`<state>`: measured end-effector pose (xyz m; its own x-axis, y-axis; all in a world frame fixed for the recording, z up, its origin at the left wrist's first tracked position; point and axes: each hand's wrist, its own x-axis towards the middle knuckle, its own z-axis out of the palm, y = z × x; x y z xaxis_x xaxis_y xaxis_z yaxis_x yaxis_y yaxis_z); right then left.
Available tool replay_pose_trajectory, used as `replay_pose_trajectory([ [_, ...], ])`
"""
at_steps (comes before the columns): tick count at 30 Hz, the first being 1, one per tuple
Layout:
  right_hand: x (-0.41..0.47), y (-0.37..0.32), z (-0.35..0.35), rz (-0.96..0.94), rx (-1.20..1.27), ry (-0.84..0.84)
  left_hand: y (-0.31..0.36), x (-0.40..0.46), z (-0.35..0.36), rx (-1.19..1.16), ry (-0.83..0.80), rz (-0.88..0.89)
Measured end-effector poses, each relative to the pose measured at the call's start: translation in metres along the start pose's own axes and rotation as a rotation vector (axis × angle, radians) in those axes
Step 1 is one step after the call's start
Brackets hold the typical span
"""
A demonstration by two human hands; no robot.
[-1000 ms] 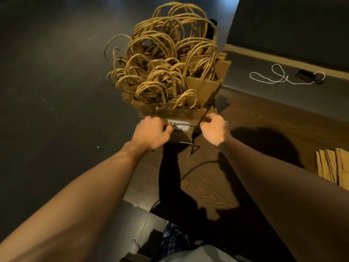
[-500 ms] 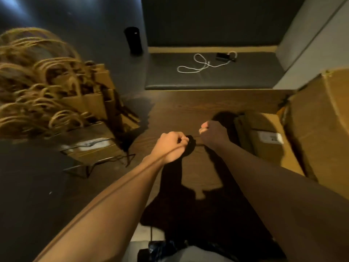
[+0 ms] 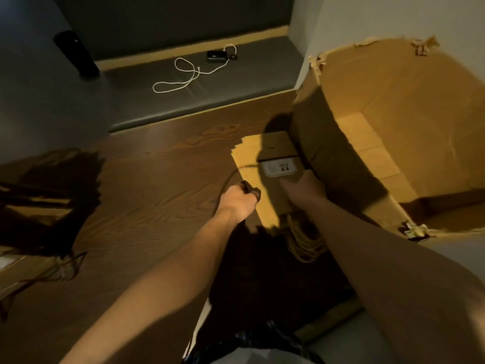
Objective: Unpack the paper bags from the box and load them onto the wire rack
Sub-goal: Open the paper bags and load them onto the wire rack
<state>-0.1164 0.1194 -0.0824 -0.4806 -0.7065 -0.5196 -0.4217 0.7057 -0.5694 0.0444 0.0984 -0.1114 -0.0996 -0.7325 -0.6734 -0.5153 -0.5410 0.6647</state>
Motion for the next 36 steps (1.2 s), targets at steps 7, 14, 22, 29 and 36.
replay_pose_trajectory([
  [7, 0.024, 0.011, -0.001, 0.054, -0.047, -0.045, 0.012, 0.009, 0.032, -0.042, -0.029, -0.071],
  [14, 0.018, 0.008, 0.007, 0.071, -0.047, -0.134, 0.001, 0.013, 0.01, 0.067, 0.111, -0.146],
  [22, -0.002, -0.021, 0.016, 0.016, -0.044, -0.079, 0.003, -0.003, -0.005, -0.011, 0.093, -0.126],
  [29, -0.021, -0.046, 0.016, -0.048, 0.045, -0.066, 0.0, -0.015, -0.022, -0.305, -0.079, -0.064],
  [36, -0.044, -0.082, 0.025, -0.131, 0.046, -0.124, -0.009, -0.035, -0.055, -0.521, -0.144, -0.032],
])
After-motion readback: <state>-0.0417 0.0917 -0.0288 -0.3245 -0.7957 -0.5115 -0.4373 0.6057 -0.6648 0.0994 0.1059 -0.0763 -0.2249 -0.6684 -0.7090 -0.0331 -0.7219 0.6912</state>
